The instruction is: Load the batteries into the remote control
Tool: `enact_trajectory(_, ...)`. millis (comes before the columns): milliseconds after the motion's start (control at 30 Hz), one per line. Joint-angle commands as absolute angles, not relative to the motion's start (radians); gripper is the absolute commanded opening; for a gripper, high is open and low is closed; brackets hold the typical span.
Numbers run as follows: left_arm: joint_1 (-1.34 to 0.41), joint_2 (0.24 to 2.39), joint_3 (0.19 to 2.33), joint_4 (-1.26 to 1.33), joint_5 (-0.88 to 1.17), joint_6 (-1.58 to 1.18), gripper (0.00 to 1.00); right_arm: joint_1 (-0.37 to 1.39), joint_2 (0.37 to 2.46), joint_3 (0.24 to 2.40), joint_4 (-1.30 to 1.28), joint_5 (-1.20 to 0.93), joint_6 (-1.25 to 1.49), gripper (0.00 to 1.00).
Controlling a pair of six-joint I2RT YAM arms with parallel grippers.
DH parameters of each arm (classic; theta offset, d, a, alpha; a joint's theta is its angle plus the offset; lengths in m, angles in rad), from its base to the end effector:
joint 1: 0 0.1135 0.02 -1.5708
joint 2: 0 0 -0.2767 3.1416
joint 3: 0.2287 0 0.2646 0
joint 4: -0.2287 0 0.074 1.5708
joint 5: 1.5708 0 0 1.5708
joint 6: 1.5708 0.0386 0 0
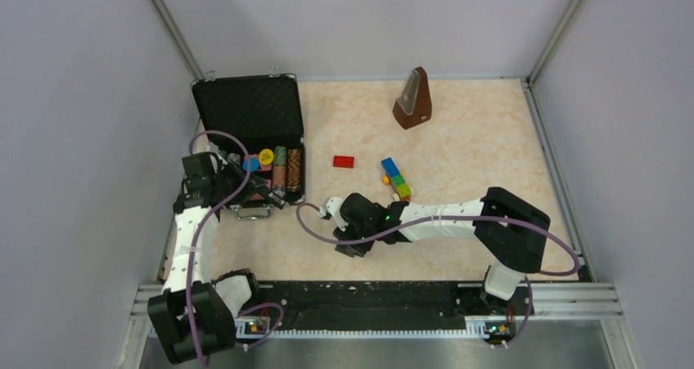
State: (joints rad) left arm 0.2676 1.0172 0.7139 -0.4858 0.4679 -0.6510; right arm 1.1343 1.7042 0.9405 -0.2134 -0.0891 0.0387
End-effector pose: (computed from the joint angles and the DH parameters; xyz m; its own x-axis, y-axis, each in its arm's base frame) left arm 0.2118 0.0400 0.2522 -0.5872 -0.7218 -0.3664 -0.3587 0.6378 -0.6815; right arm 0.1437 0.3162 0.1596 -0.3859 -0.7360 -0.5562 -0.9094 0.4048 0.0953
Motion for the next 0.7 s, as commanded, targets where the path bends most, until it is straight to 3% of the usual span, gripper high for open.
enact_trajectory(0, 0.276, 0.992, 0.706, -0.458, 0.478, -0.628, 0.0, 1.125, 1.693, 0.957, -0.301, 0.057, 0.146, 0.25)
enact_trajectory(233, 0.276, 0.982, 0.714, -0.466, 0.462, -0.625, 0.0, 1.126, 1.727, 1.03, -0.394, 0.038, 0.152, 0.39)
enact_trajectory(333, 0.276, 0.976, 0.717, -0.473, 0.455, -0.623, 0.0, 1.125, 1.707, 1.022, -0.373, 0.006, 0.167, 0.52)
enact_trajectory(367, 0.276, 0.974, 0.717, -0.474, 0.451, -0.622, 0.0, 1.125, 1.698, 1.021, -0.363, -0.018, 0.169, 0.63)
enact_trajectory(433, 0.278, 0.971, 0.717, -0.476, 0.445, -0.621, 0.0, 1.125, 1.673, 1.019, -0.351, -0.036, 0.162, 0.72)
enact_trajectory(533, 0.278, 0.971, 0.715, -0.476, 0.44, -0.619, 0.0, 1.126, 1.653, 1.016, -0.331, -0.056, 0.125, 0.81)
enact_trajectory(667, 0.278, 0.971, 0.72, -0.477, 0.426, -0.618, 0.0, 1.128, 1.688, 1.057, -0.366, -0.064, 0.049, 0.82)
